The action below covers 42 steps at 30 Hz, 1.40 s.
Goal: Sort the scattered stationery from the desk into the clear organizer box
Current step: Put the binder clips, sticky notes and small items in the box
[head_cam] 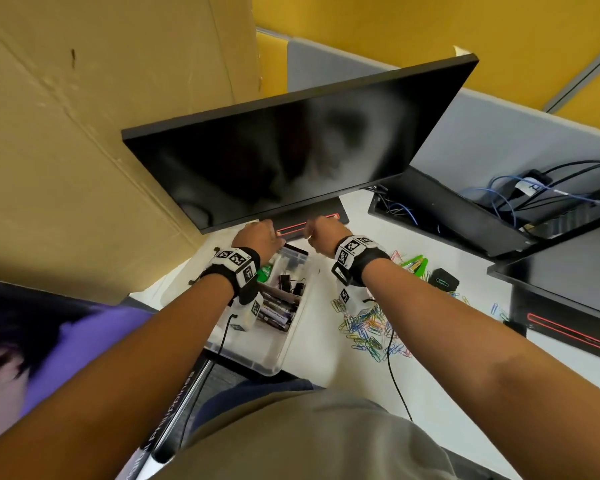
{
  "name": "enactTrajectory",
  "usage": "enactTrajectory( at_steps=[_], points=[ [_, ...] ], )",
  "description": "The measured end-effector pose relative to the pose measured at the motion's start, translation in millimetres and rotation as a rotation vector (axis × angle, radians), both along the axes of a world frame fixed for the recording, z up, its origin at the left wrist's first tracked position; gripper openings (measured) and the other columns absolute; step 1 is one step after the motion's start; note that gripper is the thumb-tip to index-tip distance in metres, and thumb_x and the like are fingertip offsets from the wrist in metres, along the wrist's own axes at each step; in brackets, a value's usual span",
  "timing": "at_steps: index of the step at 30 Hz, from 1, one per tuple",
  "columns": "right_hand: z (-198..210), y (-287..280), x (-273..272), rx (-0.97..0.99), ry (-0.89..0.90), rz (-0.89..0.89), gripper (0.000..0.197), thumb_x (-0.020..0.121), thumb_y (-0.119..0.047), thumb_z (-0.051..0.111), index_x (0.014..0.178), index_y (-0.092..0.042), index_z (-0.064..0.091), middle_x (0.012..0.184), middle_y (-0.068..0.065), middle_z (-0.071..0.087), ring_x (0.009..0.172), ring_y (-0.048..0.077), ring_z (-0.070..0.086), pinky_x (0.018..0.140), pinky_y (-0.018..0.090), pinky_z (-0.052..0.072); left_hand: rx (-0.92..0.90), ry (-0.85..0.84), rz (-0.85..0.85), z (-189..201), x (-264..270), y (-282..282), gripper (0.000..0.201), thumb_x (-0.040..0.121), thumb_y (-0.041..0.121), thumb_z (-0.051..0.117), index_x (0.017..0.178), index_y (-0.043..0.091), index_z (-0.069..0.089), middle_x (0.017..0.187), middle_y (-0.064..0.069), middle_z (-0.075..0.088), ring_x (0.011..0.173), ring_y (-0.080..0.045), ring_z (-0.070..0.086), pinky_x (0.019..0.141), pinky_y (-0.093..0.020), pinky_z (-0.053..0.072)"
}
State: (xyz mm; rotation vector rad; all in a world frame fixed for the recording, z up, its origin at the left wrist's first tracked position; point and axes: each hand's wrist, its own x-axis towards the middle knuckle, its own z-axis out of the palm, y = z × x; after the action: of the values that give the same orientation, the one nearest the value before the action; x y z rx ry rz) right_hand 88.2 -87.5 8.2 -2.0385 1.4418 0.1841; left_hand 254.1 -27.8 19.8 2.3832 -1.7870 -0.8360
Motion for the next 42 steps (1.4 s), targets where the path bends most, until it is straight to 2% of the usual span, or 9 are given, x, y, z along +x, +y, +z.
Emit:
enactTrajectory(
  at_steps=[4, 11, 18, 23, 25, 30, 33, 38, 42],
  points=[
    [-37, 1, -12, 0.067, 0.078, 0.033, 0.028, 0.089, -0.012, 0.059, 0.113, -0.026, 0.061, 0.117, 0.007, 0.064, 0.107, 0.026, 0.061, 0.088, 0.031, 0.048, -0.006, -0.037, -0.040, 0, -1, 1, 0.028, 0.095, 0.038, 0.054, 0.100, 0.011, 0.057, 0.101, -0.011, 0.064, 0.094, -0.029, 0.059, 0.083, -0.039, 0.047],
    [-70, 10, -14, 0.048, 0.154, 0.139, 0.034, 0.088, -0.007, 0.060, 0.121, -0.012, 0.056, 0.123, 0.015, 0.056, 0.108, 0.036, 0.060, 0.086, 0.038, 0.048, -0.010, -0.080, -0.054, -2, -4, 0, 0.031, 0.097, 0.039, 0.051, 0.105, 0.010, 0.057, 0.103, -0.012, 0.064, 0.096, -0.029, 0.058, 0.081, -0.038, 0.044],
    [-82, 16, -7, -0.040, 0.223, 0.227, 0.031, 0.088, -0.005, 0.061, 0.119, -0.005, 0.057, 0.121, 0.015, 0.049, 0.106, 0.035, 0.060, 0.085, 0.044, 0.050, -0.028, -0.115, -0.062, -5, -6, -1, 0.028, 0.097, 0.039, 0.049, 0.102, 0.012, 0.057, 0.099, -0.008, 0.063, 0.093, -0.025, 0.056, 0.075, -0.034, 0.038],
    [-86, 12, -4, 0.025, 0.196, 0.176, 0.028, 0.086, -0.016, 0.067, 0.113, -0.008, 0.062, 0.115, 0.013, 0.055, 0.100, 0.033, 0.063, 0.080, 0.037, 0.052, -0.034, -0.118, -0.060, -1, -8, 0, 0.027, 0.098, 0.037, 0.049, 0.100, 0.011, 0.059, 0.099, -0.010, 0.064, 0.094, -0.028, 0.059, 0.085, -0.039, 0.046],
    [-83, 11, -7, 0.049, 0.180, 0.140, 0.022, 0.090, -0.016, 0.060, 0.111, -0.009, 0.062, 0.112, 0.014, 0.060, 0.097, 0.033, 0.064, 0.076, 0.034, 0.050, -0.035, -0.106, -0.056, -1, -8, 1, 0.027, 0.098, 0.037, 0.049, 0.100, 0.011, 0.058, 0.100, -0.010, 0.064, 0.094, -0.028, 0.058, 0.085, -0.039, 0.046],
    [-76, 15, -22, 0.069, 0.029, 0.008, 0.007, 0.090, -0.011, 0.049, 0.093, -0.014, 0.054, 0.095, 0.013, 0.067, 0.084, 0.032, 0.065, 0.074, 0.038, 0.054, -0.044, -0.084, -0.039, -2, -8, 2, 0.026, 0.098, 0.038, 0.049, 0.099, 0.013, 0.058, 0.098, -0.009, 0.064, 0.092, -0.026, 0.057, 0.079, -0.035, 0.044],
    [-71, 10, -30, 0.045, -0.130, -0.186, 0.016, 0.088, -0.012, 0.053, 0.077, -0.023, 0.050, 0.082, 0.007, 0.069, 0.073, 0.028, 0.068, 0.072, 0.046, 0.060, -0.063, -0.084, -0.036, -3, -9, 3, 0.026, 0.098, 0.037, 0.049, 0.098, 0.013, 0.059, 0.097, -0.008, 0.065, 0.089, -0.025, 0.057, 0.075, -0.033, 0.042],
    [-31, 8, -29, -0.128, -0.346, -0.322, 0.009, 0.095, -0.027, 0.052, 0.087, -0.024, 0.049, 0.074, 0.000, 0.067, 0.064, 0.022, 0.066, 0.066, 0.043, 0.059, -0.069, -0.115, -0.073, -7, -8, 1, 0.027, 0.099, 0.033, 0.047, 0.105, 0.010, 0.060, 0.108, -0.012, 0.064, 0.103, -0.030, 0.059, 0.081, -0.036, 0.042],
    [9, 19, -24, -0.216, -0.535, -0.325, 0.011, 0.093, -0.030, 0.059, 0.087, -0.020, 0.057, 0.071, -0.004, 0.062, 0.062, 0.015, 0.058, 0.062, 0.036, 0.054, -0.073, -0.124, -0.096, -14, -4, -2, 0.027, 0.102, 0.031, 0.045, 0.109, 0.009, 0.059, 0.111, -0.015, 0.065, 0.104, -0.032, 0.060, 0.079, -0.036, 0.041]
  ],
)
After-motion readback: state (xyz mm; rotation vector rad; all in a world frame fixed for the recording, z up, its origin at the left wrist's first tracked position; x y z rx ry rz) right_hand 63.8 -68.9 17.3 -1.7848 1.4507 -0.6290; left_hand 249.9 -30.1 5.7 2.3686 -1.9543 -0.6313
